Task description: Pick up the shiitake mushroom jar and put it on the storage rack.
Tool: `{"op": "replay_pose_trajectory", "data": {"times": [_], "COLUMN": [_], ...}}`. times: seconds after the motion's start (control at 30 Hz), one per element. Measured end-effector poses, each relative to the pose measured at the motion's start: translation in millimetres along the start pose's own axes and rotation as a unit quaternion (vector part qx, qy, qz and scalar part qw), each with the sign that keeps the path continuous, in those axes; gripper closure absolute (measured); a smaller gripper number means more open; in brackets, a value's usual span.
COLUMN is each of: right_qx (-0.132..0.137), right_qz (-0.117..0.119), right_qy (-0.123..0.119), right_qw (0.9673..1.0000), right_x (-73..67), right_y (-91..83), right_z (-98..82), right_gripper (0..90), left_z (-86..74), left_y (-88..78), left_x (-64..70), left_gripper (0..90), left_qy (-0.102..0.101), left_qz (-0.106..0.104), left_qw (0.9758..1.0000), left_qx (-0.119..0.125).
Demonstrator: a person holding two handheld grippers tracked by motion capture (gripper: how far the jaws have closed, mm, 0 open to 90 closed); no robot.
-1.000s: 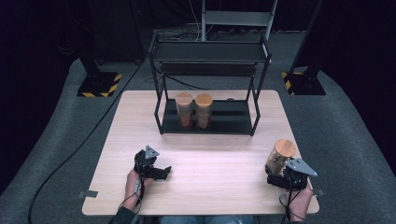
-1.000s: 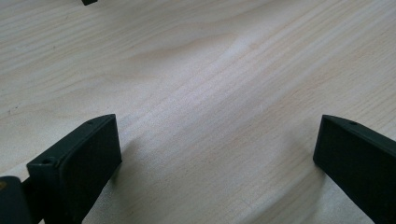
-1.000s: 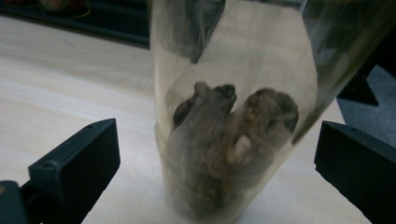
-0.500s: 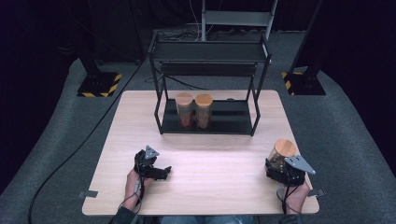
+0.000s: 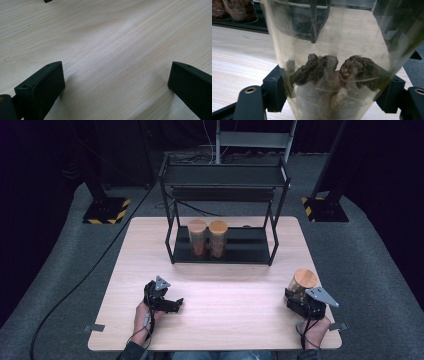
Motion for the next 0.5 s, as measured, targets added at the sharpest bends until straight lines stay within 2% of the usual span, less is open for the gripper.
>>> {"op": "replay_pose_trajectory", "data": {"times": [0.23, 0.5], "right_qx": [0.007, 0.007], "right_qz": [0.008, 0.005], "right_qy": [0.013, 0.003], "right_qw": [0.9999, 1.0], "right_x": [1.8, 0.4], "right_y": [-5.3, -16.2], "right_z": [1.3, 2.6], "right_gripper": [24.8, 24.8], "left_z": [0.0, 0.0], "left_y": [-0.1, -0.1], "left_x": [-0.1, -0.1], "left_gripper": [0.1, 0.1], "left_qy": [0.001, 0.001], "left_qz": [0.0, 0.001], "left_qw": [1.0, 1.0], "left_qx": [0.0, 0.0]}}
Point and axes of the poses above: each handheld gripper's, and its own axes: y roughly forward along the jaws, z roughly out of its top, x roughly to its right, the point moved 8 cm from there along y, roughly forward along the jaws, and after that the axes turned 15 degrees about -x, right-handed, at the moved point
